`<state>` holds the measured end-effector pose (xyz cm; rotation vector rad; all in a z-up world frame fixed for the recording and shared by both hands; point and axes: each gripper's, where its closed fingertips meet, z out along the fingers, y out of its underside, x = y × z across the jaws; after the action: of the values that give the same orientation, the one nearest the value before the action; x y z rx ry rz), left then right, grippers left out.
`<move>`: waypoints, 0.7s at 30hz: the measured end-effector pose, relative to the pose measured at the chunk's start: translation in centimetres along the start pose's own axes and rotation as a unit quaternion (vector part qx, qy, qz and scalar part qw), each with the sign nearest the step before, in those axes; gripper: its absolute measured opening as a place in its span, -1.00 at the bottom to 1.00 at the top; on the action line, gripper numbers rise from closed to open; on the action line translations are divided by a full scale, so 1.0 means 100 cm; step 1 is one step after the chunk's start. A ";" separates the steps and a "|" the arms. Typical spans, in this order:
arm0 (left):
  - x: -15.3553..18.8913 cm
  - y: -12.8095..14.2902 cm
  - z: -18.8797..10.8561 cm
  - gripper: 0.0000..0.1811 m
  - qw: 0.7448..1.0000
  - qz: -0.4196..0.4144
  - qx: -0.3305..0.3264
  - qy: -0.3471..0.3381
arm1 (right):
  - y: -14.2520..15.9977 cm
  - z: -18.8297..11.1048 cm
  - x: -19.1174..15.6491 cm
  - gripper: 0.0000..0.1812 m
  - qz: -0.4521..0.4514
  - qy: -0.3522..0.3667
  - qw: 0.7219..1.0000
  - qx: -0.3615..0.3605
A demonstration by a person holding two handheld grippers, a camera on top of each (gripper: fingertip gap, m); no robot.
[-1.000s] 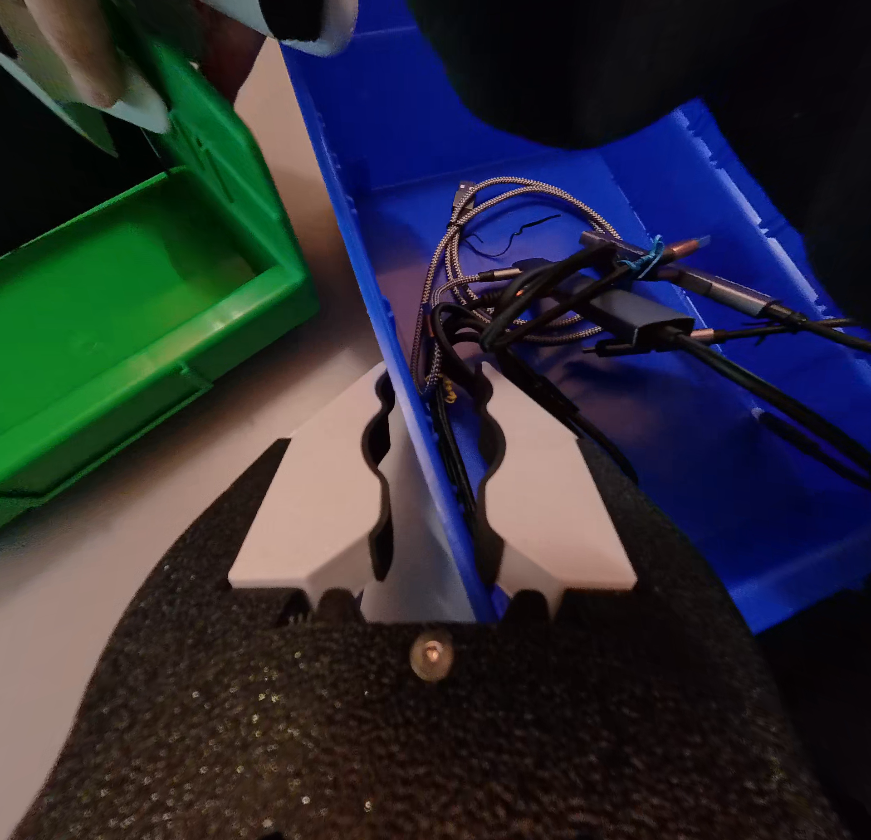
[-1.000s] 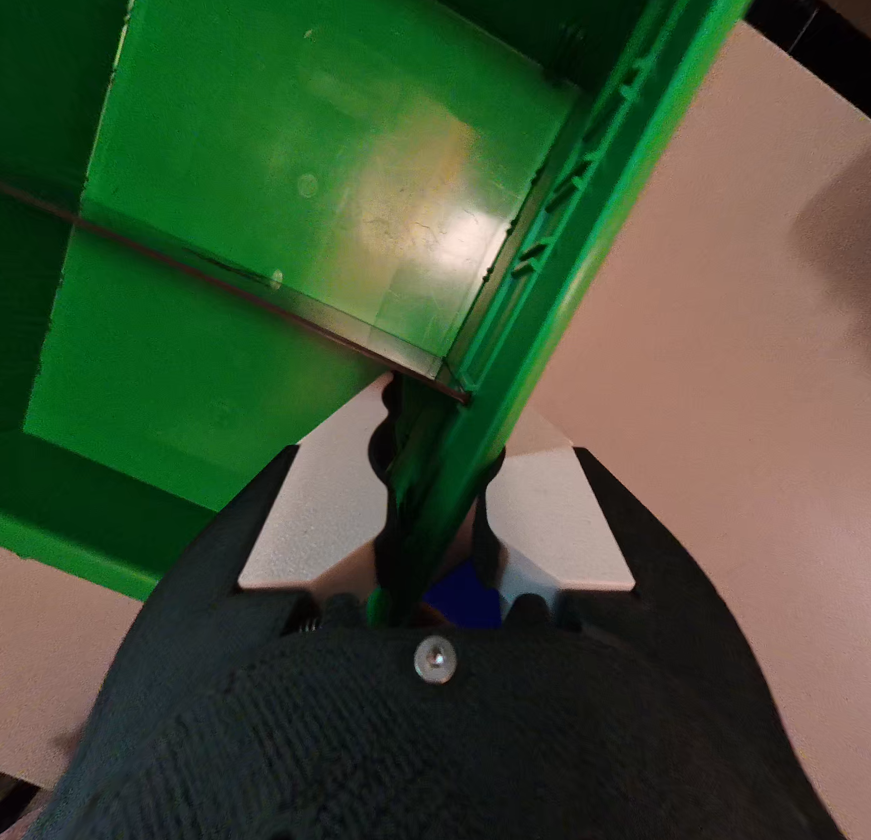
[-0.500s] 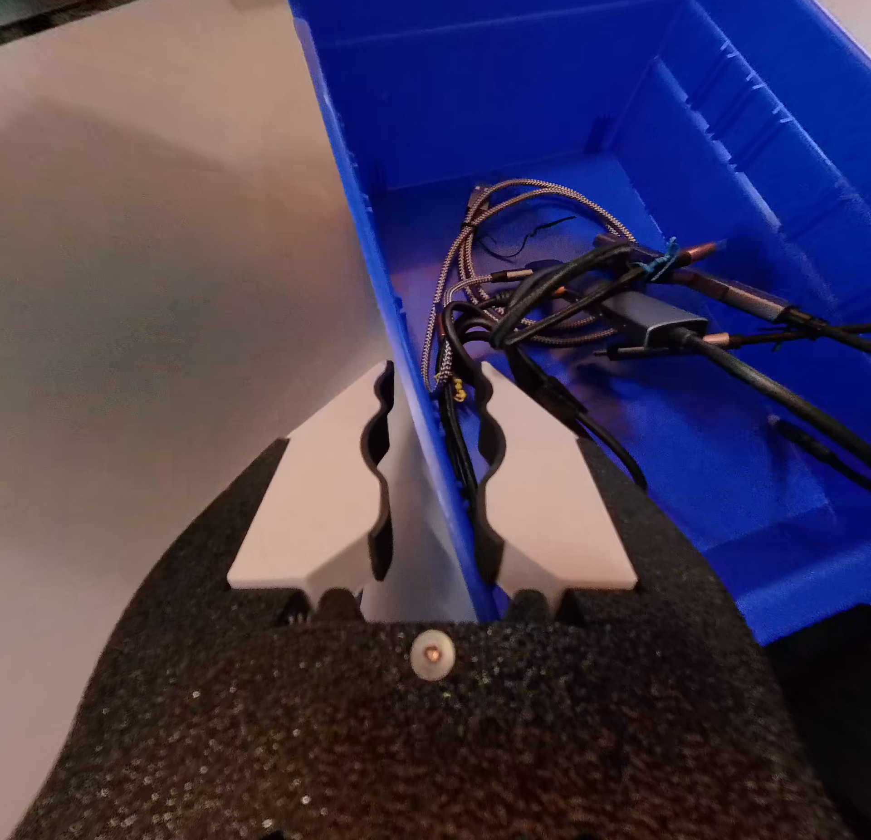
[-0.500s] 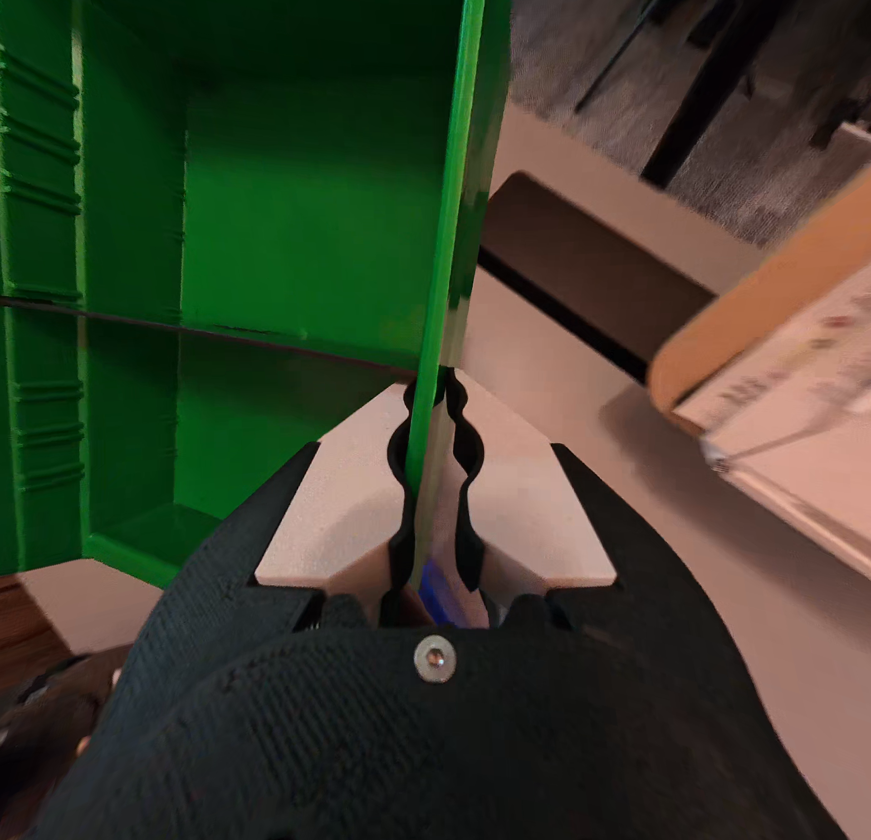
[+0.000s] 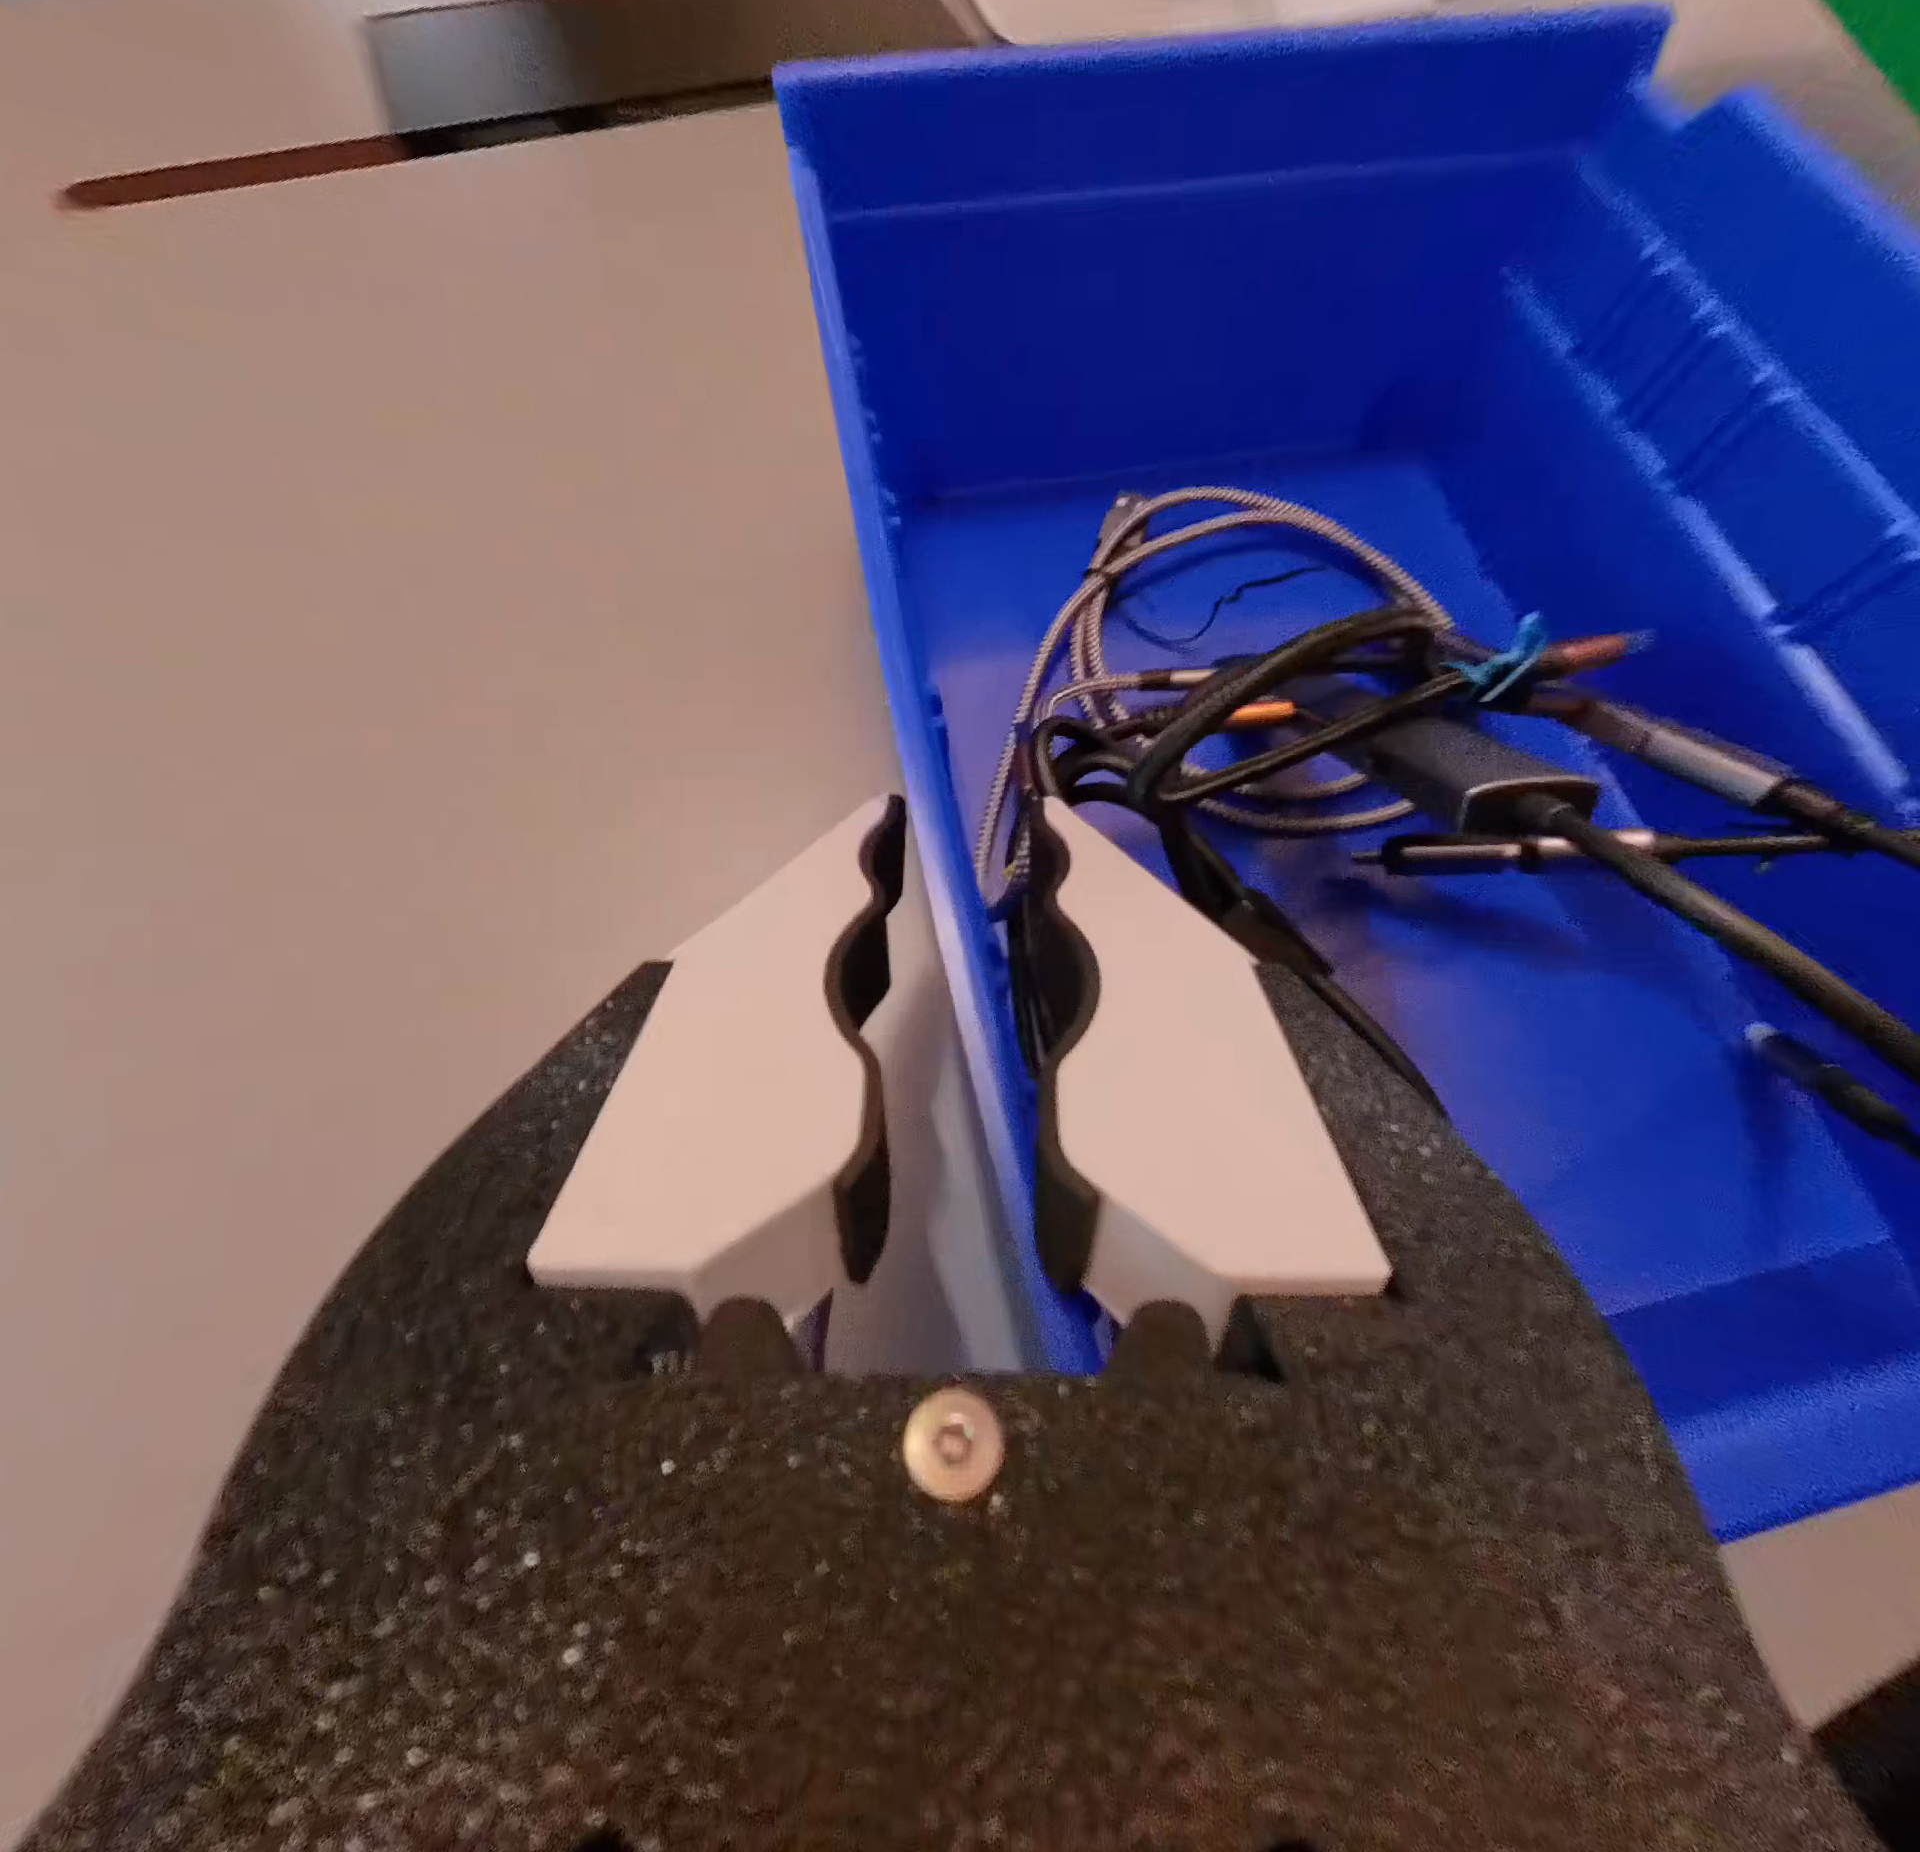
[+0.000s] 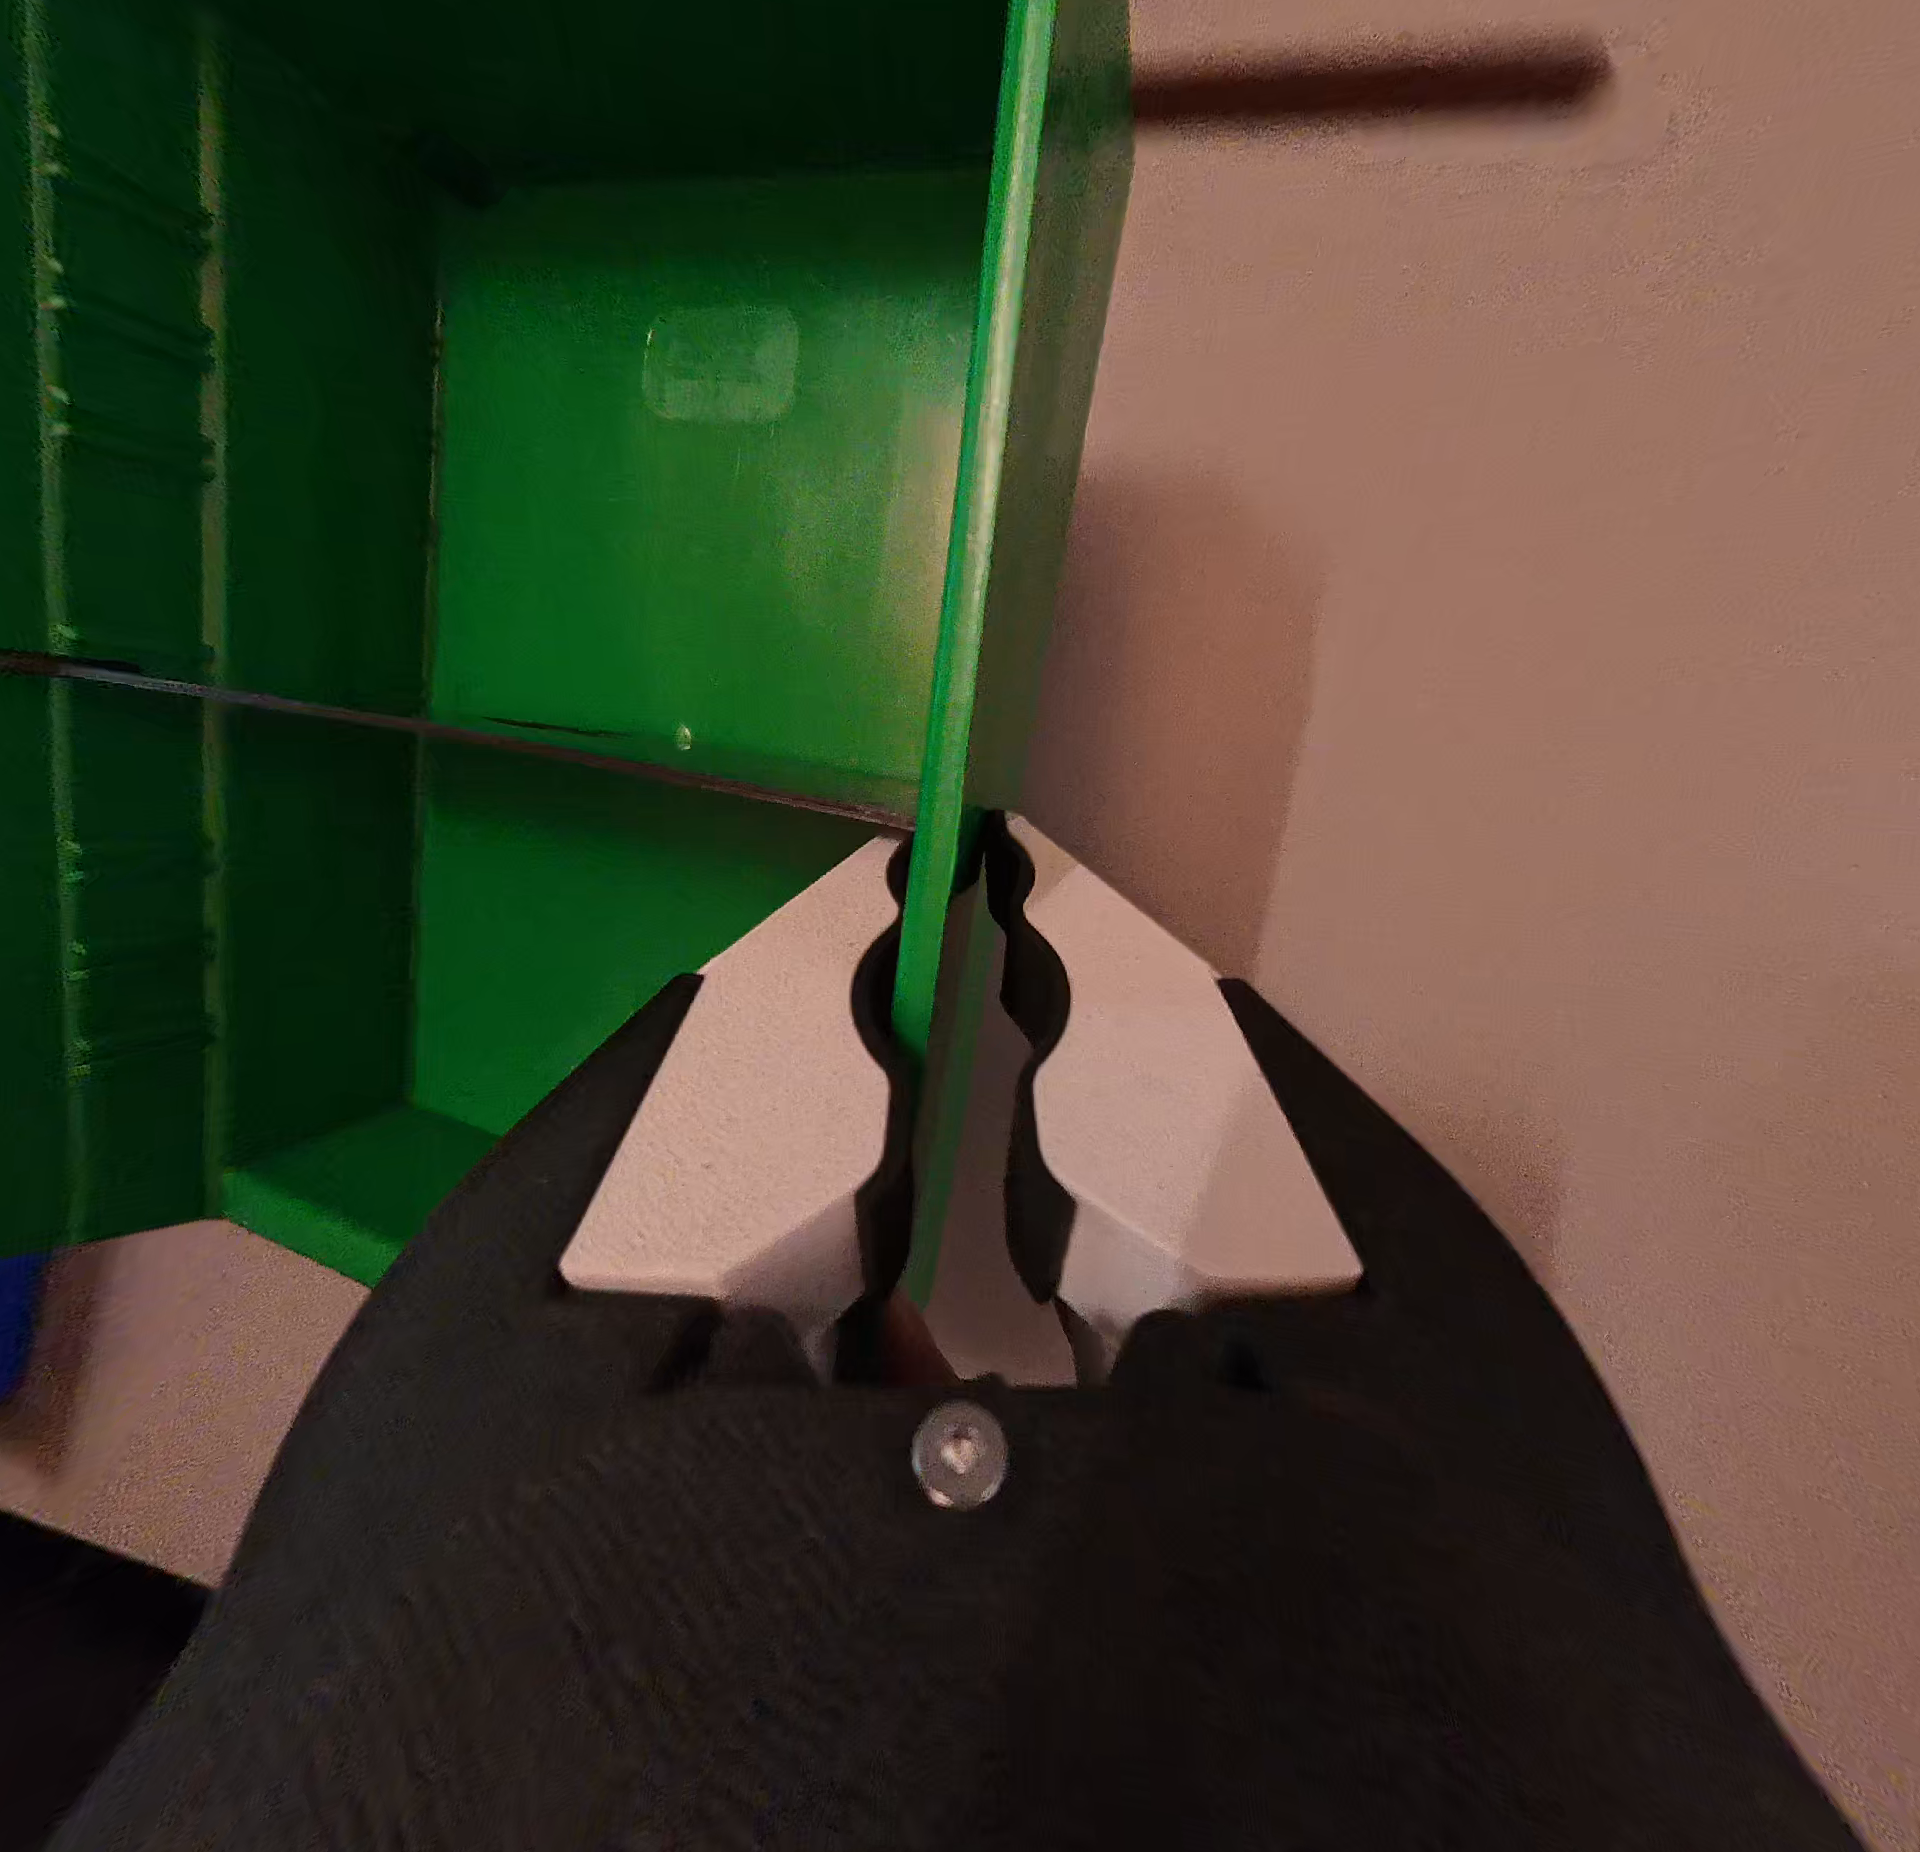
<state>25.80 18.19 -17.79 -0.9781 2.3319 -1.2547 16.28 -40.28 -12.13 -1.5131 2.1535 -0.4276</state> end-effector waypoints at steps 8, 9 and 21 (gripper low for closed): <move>-0.078 -0.016 0.011 -0.80 0.992 -0.074 0.026 -0.096 | 0.064 0.009 0.119 -0.90 0.094 -0.006 0.996 0.003; -0.086 -0.021 0.018 -0.80 0.993 -0.072 0.023 -0.096 | 0.064 0.011 0.123 -0.90 0.096 -0.007 0.995 0.005; -0.161 -0.066 0.091 -0.77 0.992 -0.041 -0.020 -0.116 | 0.029 0.038 0.141 -0.85 0.054 0.041 0.997 -0.027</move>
<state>45.18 21.42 -18.15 -1.1758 2.1638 -1.0633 12.05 -52.47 -19.58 -1.4225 2.3147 -0.4048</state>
